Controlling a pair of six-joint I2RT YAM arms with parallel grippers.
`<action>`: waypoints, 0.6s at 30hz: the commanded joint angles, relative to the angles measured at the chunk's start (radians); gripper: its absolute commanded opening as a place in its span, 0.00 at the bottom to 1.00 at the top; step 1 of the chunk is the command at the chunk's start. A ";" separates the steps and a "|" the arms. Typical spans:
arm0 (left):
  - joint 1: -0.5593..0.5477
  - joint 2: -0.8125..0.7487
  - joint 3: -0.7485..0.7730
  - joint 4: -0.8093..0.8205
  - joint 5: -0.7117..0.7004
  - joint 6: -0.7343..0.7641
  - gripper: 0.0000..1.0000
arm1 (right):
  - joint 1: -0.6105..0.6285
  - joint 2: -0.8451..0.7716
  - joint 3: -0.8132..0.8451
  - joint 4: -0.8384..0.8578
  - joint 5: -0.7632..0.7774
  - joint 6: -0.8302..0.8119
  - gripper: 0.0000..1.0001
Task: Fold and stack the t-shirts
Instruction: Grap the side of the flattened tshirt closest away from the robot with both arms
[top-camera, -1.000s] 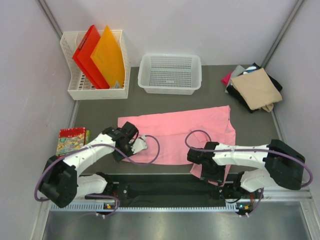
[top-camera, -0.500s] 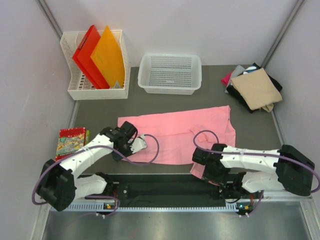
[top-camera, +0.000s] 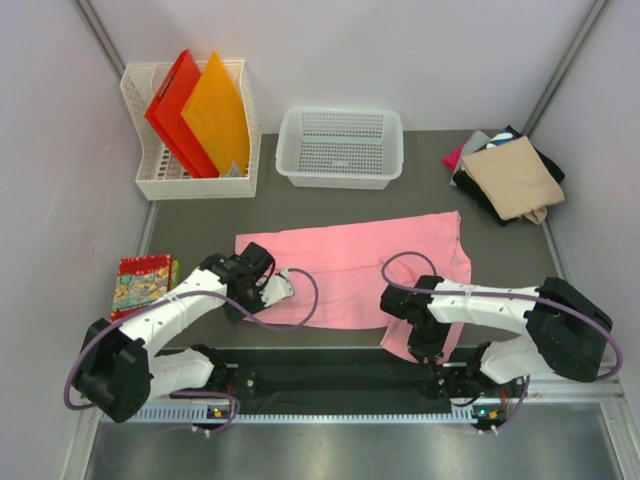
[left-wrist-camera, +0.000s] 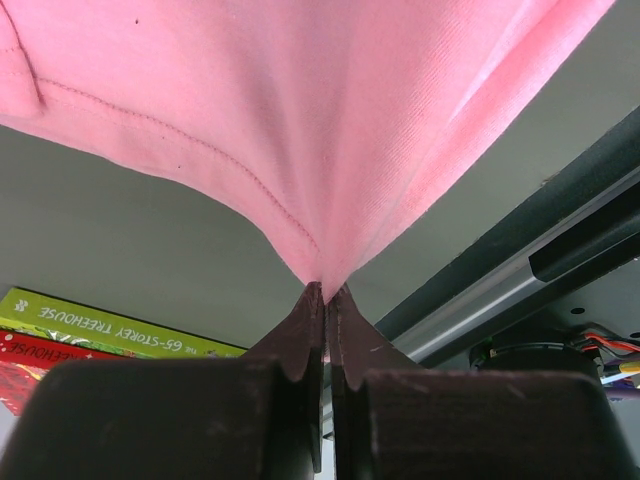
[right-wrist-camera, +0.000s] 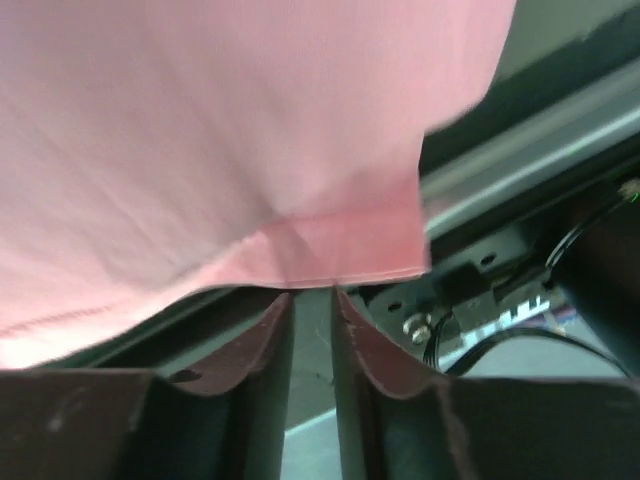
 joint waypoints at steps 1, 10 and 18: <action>0.006 -0.010 0.009 -0.011 -0.010 0.009 0.00 | -0.043 -0.026 -0.027 0.103 0.274 0.062 0.16; 0.008 0.004 -0.005 0.011 0.002 0.006 0.00 | -0.098 -0.088 0.019 0.034 0.307 0.007 0.34; 0.011 0.013 -0.008 0.026 0.003 0.009 0.00 | -0.094 -0.028 0.085 0.099 0.277 -0.111 0.61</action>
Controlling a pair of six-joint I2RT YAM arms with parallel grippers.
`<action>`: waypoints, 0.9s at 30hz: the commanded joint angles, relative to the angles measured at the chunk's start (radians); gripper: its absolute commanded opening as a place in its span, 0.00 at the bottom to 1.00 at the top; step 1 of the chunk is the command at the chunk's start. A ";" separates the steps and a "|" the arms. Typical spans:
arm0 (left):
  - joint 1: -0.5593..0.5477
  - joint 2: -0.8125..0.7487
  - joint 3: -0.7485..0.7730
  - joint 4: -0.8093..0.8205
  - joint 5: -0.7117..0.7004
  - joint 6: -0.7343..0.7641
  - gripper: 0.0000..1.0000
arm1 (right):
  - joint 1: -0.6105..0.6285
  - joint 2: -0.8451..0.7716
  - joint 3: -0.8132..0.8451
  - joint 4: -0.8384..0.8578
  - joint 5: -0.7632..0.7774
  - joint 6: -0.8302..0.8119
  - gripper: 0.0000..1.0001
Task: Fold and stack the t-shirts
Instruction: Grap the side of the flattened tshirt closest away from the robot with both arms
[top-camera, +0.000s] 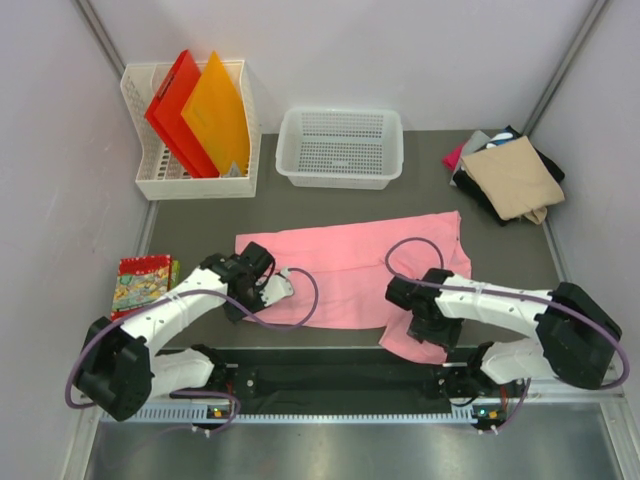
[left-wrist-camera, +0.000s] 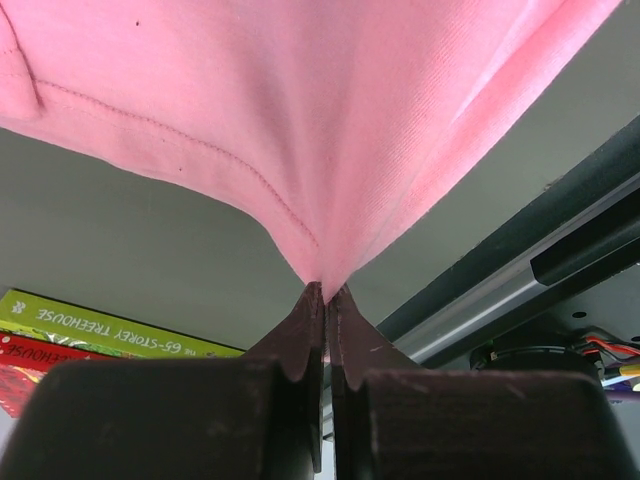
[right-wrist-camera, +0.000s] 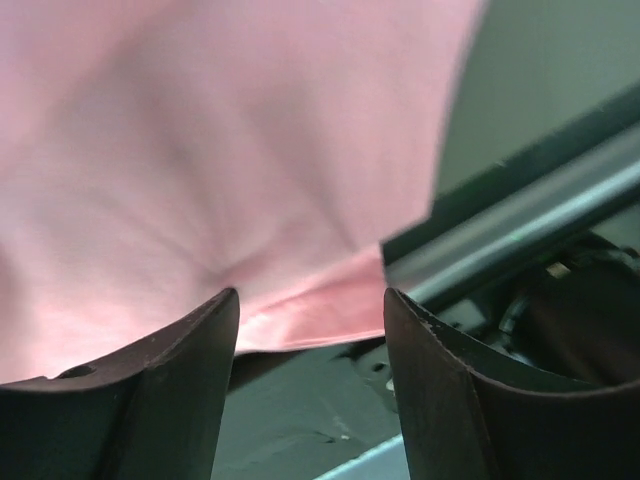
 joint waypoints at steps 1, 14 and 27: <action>0.006 0.009 -0.006 0.019 0.004 0.007 0.00 | 0.002 0.050 0.094 0.136 0.056 -0.090 0.61; 0.015 -0.007 -0.018 0.023 -0.008 0.015 0.00 | -0.018 0.182 0.131 0.212 0.010 -0.168 0.60; 0.023 0.009 0.000 0.022 -0.018 0.016 0.00 | -0.084 0.308 0.199 0.291 -0.016 -0.256 0.04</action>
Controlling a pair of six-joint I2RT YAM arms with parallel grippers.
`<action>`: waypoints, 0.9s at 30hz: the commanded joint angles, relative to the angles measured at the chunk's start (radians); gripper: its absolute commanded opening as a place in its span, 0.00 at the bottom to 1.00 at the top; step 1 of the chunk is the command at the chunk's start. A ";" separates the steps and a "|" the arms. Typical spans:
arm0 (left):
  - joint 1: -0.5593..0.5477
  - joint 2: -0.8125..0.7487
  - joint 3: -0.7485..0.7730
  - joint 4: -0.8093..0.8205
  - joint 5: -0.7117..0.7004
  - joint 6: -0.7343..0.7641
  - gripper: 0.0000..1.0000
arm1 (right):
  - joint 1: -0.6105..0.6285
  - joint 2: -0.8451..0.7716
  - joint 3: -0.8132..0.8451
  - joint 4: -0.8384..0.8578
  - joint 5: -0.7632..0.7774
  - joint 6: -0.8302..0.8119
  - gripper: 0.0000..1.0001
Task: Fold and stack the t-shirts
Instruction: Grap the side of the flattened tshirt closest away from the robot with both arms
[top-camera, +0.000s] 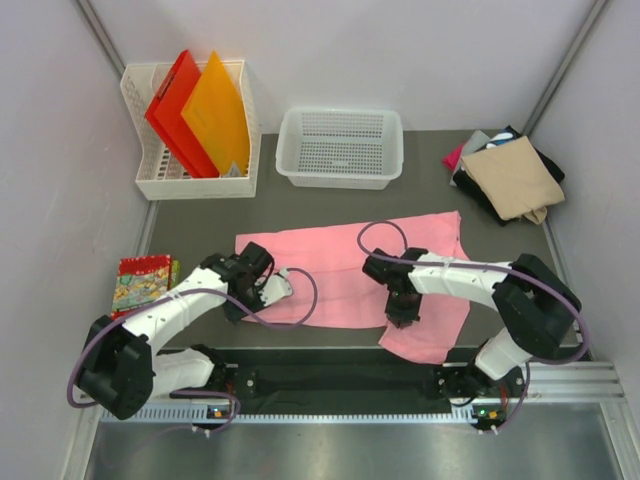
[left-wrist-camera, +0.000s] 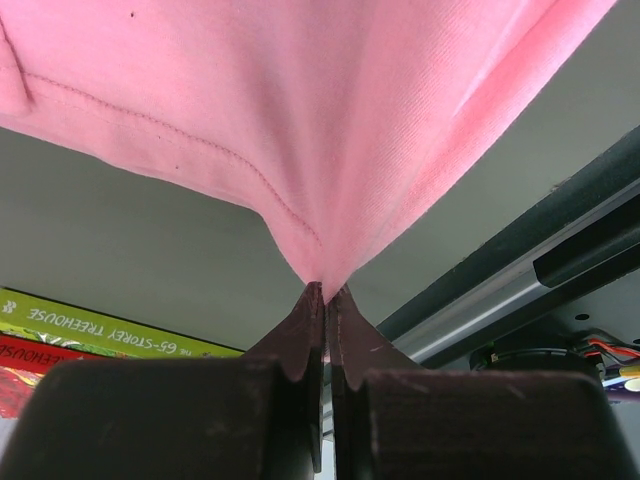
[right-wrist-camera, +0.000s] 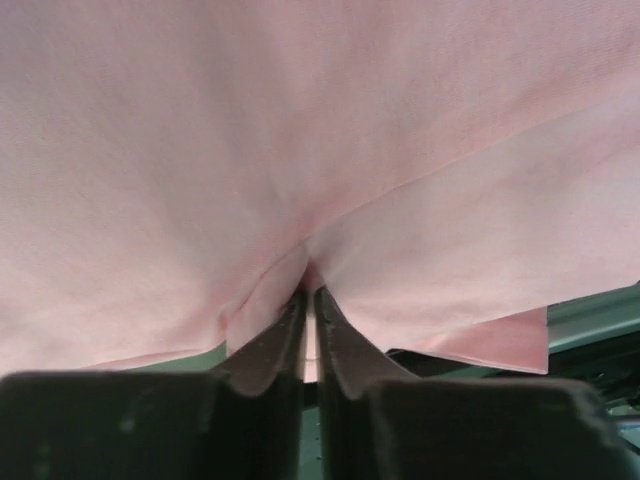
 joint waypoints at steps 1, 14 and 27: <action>0.006 -0.007 0.006 0.014 -0.018 0.014 0.00 | -0.028 0.059 0.011 0.059 0.077 -0.033 0.00; 0.010 -0.010 -0.001 0.024 -0.034 0.022 0.00 | -0.234 0.085 0.374 -0.044 0.094 -0.309 0.00; 0.020 0.003 -0.002 0.049 -0.048 0.029 0.00 | -0.205 -0.162 0.223 -0.153 -0.008 -0.254 0.75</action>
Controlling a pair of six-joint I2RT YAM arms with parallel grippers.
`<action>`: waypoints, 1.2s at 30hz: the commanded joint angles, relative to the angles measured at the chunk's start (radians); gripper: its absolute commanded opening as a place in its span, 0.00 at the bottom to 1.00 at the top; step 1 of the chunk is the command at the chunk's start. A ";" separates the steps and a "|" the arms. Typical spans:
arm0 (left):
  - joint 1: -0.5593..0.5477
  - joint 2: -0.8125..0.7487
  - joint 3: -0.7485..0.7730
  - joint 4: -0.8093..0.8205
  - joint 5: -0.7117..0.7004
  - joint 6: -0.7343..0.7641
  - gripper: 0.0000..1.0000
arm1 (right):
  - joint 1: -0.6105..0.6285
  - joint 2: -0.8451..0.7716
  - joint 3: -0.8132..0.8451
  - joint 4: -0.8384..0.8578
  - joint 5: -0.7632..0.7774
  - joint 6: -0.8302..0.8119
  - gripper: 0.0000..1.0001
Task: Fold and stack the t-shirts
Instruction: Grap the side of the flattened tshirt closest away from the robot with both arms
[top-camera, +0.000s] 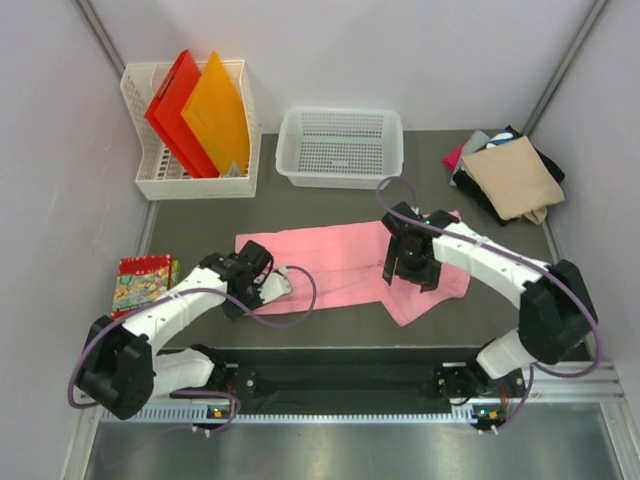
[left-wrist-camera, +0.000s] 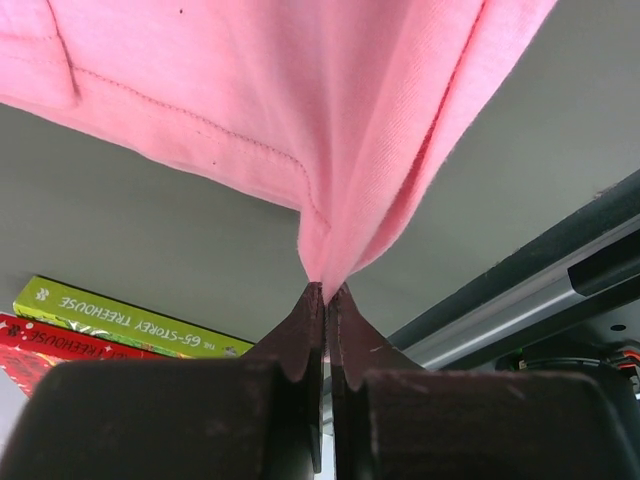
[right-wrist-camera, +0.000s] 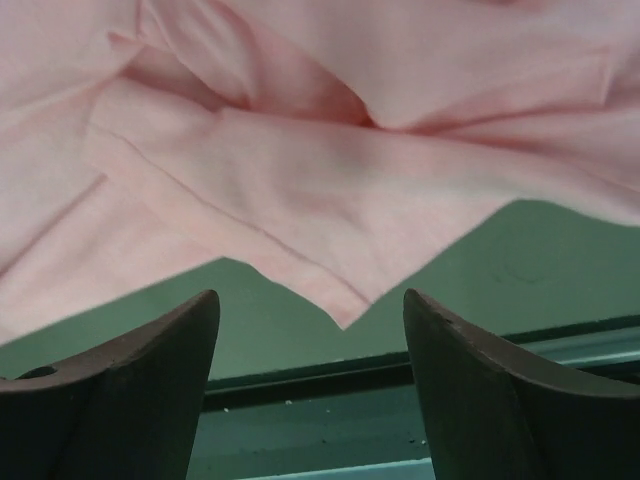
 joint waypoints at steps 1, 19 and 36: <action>0.005 0.007 0.003 0.026 -0.002 0.004 0.00 | 0.013 -0.217 -0.060 -0.093 0.000 0.061 0.75; 0.028 0.101 0.058 0.069 -0.013 0.023 0.00 | 0.205 -0.144 -0.281 0.094 -0.067 0.214 0.61; 0.050 0.033 0.003 0.050 -0.008 0.023 0.00 | 0.157 0.043 -0.215 0.145 0.025 0.105 0.44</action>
